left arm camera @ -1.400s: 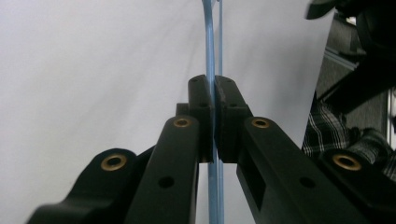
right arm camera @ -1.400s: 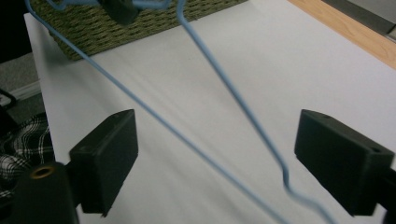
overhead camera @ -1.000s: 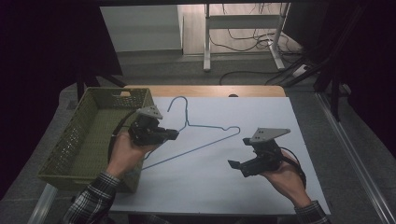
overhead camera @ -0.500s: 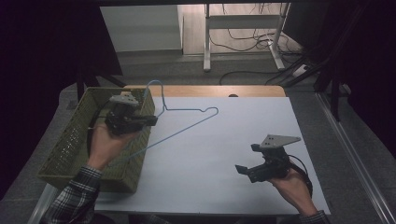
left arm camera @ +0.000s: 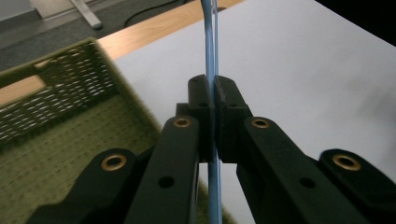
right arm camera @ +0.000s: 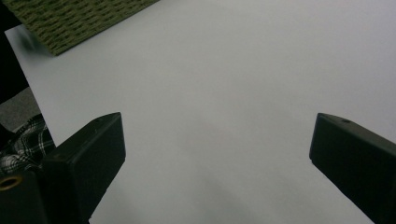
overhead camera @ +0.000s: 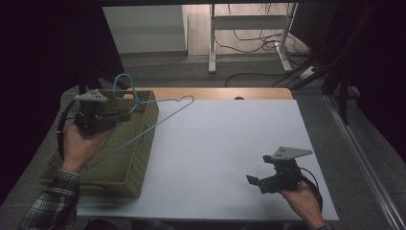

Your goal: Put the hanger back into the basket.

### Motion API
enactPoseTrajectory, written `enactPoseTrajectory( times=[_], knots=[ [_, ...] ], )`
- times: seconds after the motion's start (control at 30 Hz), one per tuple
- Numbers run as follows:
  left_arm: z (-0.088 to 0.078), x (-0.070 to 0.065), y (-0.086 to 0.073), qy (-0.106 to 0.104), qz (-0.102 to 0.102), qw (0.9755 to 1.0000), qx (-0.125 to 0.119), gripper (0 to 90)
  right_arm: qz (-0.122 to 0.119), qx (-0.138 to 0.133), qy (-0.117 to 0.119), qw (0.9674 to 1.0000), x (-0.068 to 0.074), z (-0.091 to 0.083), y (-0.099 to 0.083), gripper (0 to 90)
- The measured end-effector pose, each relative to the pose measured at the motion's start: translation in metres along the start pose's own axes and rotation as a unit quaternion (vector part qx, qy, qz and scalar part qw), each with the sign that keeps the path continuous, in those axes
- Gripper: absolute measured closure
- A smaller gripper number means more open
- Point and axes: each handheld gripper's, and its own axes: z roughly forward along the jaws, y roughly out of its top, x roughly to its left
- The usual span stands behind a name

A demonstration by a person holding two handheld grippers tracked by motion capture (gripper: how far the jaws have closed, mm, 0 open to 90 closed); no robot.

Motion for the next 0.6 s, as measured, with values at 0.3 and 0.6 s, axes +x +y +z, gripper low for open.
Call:
enactPoseTrajectory(
  times=[0.3,0.6],
  knots=[
    [-0.027,0.029,-0.017,0.034,-0.023,0.9991,-0.012,87.5,0.012,-0.001,-0.009,0.9999,-0.004,-0.003,-0.010,2.4],
    [-0.042,0.057,-0.035,0.069,-0.049,0.9963,-0.017,87.5,0.012,0.009,-0.015,0.9998,-0.006,-0.002,-0.017,1.8]
  ],
)
